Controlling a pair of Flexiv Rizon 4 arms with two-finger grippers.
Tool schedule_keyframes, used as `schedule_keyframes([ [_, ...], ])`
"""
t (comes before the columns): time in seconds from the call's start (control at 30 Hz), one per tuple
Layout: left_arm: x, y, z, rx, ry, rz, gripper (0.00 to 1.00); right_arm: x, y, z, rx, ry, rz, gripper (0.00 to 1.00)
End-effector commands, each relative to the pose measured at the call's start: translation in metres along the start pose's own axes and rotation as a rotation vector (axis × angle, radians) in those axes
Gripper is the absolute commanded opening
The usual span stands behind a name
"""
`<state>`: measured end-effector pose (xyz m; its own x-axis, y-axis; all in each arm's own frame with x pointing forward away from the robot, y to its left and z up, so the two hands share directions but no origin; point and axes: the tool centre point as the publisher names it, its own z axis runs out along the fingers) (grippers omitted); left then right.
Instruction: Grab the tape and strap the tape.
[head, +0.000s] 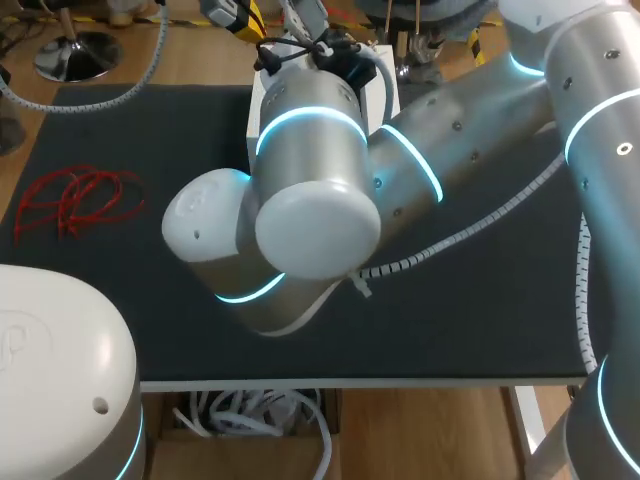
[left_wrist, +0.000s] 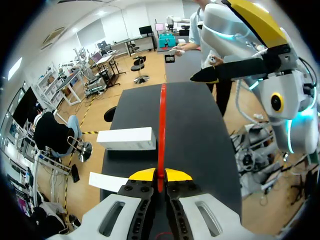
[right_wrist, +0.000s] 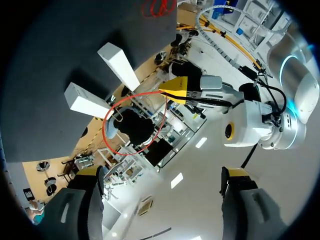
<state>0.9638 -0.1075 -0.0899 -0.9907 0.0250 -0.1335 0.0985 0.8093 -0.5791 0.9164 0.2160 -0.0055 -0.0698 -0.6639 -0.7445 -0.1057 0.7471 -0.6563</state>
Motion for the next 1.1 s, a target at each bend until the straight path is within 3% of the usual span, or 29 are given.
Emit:
schedule_keyframes([
  [0.03, -0.001, 0.0, 0.0, -0.003, 0.003, 0.0, 0.0, -0.001, -0.004, 0.001, -0.009, 0.0, -0.004, 1.0],
  [0.2, -0.001, 0.0, 0.0, -0.003, 0.003, 0.0, 0.0, -0.001, -0.004, 0.001, -0.009, 0.0, -0.004, 1.0],
  [0.37, 0.011, 0.027, -0.005, -0.048, -0.018, -0.053, 0.0, -0.001, -0.004, 0.001, -0.009, 0.0, -0.004, 1.0],
  [0.63, 0.036, 0.118, -0.032, -0.15, -0.102, -0.291, 0.0, -0.001, -0.004, 0.001, -0.009, 0.0, -0.004, 1.0],
  [0.93, 0.085, 0.229, -0.065, -0.25, -0.079, -0.492, 0.0, -0.001, -0.004, 0.001, -0.009, 0.0, -0.004, 1.0],
  [1.1, 0.1, 0.275, -0.071, -0.287, -0.017, -0.548, 0.0, -0.001, -0.004, 0.001, -0.009, 0.0, -0.004, 1.0],
])
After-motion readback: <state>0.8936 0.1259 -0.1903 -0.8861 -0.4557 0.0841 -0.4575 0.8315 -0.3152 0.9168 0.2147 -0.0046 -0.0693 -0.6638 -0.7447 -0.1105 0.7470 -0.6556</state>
